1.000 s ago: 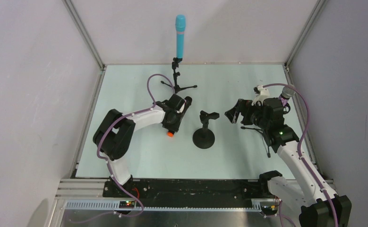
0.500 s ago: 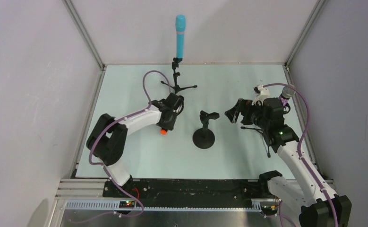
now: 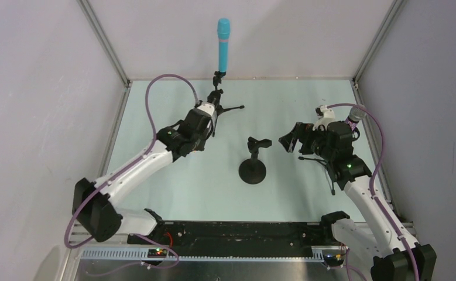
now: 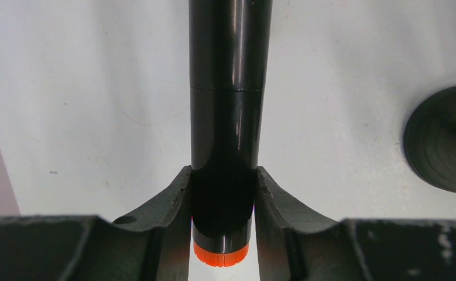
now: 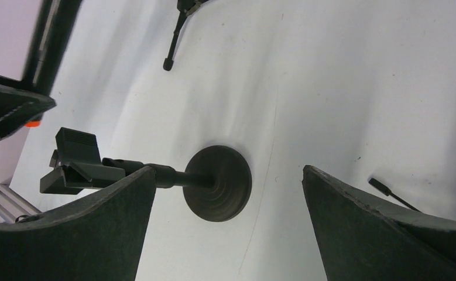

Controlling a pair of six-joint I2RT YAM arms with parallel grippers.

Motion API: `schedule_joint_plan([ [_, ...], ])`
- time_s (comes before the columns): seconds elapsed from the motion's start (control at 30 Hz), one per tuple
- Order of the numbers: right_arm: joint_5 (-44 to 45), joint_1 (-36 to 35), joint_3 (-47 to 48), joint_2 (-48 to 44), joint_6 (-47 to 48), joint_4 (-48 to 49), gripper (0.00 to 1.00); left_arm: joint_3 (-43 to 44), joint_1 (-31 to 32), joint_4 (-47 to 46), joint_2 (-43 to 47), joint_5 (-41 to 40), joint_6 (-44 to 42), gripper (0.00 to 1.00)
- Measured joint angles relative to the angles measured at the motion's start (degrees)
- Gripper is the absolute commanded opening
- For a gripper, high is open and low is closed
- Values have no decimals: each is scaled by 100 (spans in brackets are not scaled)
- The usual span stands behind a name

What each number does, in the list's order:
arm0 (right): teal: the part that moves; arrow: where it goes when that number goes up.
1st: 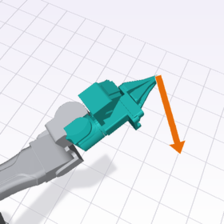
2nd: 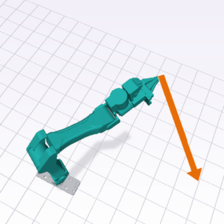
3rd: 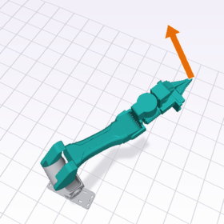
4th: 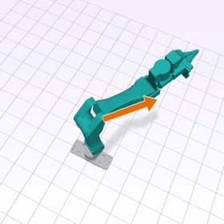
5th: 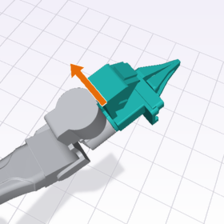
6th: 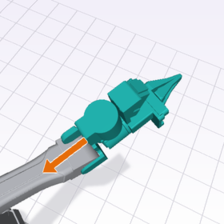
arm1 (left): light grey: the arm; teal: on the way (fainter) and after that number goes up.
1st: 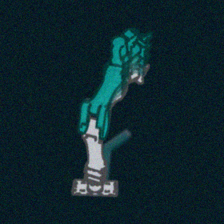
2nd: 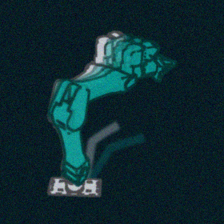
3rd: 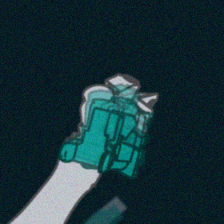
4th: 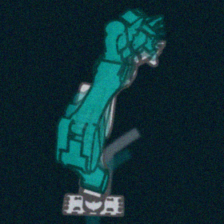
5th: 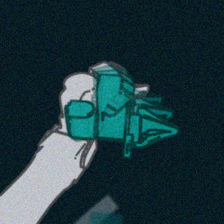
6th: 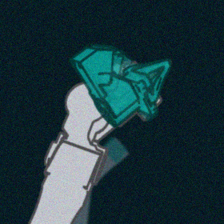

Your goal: Attach the microphones to the stand

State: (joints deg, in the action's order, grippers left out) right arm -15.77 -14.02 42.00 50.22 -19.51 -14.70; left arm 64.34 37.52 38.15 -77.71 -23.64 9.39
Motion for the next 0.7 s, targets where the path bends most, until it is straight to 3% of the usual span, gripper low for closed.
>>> schedule_joint_plan([
  [0.33, -35, -4, 0, -240, -101, 22, 99, 299, 68, -48, 1495, 219, -133, 0],
  [0.5, -118, -4, 0, -385, -181, 85, 100, 254, 72, -527, 2299, 831, 24, 0],
  [0.7, -337, -4, -2, -634, -262, 271, 100, -398, 76, -1681, 3073, 1860, 612, 0],
])
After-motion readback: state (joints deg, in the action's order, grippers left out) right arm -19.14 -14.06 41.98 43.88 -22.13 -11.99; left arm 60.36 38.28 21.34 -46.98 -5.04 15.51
